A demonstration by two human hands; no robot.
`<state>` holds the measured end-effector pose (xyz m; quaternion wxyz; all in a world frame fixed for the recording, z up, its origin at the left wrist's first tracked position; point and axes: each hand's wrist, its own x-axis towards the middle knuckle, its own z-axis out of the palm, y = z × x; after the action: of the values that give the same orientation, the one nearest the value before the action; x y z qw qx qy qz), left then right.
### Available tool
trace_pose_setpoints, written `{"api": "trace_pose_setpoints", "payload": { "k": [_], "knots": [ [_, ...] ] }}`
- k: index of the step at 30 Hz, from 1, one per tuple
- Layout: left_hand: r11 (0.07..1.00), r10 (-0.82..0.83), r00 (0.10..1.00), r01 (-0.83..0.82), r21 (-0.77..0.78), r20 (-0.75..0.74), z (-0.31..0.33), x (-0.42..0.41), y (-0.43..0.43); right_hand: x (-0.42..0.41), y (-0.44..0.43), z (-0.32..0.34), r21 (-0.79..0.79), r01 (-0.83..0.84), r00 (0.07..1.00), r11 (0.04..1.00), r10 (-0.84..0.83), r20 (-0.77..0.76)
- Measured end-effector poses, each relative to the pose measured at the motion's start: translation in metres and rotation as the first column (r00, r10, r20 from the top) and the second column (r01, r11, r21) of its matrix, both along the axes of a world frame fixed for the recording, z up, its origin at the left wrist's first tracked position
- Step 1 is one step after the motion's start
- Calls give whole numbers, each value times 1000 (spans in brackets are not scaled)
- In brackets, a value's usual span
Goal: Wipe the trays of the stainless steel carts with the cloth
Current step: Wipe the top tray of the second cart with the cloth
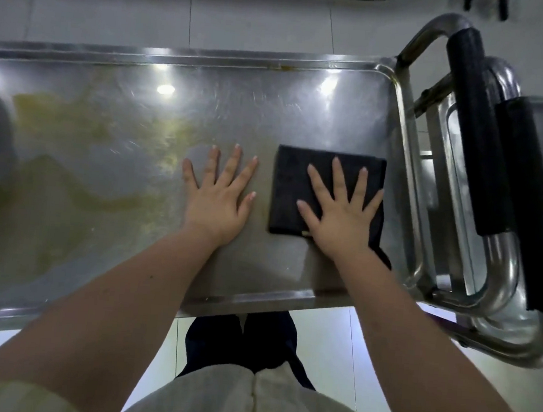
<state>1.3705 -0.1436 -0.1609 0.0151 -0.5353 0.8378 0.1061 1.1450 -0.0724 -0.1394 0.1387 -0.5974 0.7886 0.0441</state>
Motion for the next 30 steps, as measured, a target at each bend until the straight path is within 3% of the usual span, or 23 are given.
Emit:
{"api": "trace_pose_setpoints", "payload": {
  "k": [4,10,16,21,25,30],
  "knots": [
    [999,-2,1000,1,34,25,5,1,-2,22,92,0,55,-27,997,998,31,-69],
    [998,6,999,-3,64,-44,20,14,-24,31,66,8,72,-42,995,997,48,-84],
    [998,-2,997,-3,64,80,14,49,-63,45,69,9,89,-34,996,995,42,-84],
    [999,2,998,-4,41,62,4,53,-59,55,75,7,53,-117,990,992,120,-72],
    [1000,2,999,-4,29,53,3,52,-61,45,11,4,30,-166,984,986,167,-60],
    [1000,1,999,-2,24,44,4,50,-63,26,-156,-5,-5,-30,999,1000,30,-40]
  ]
}}
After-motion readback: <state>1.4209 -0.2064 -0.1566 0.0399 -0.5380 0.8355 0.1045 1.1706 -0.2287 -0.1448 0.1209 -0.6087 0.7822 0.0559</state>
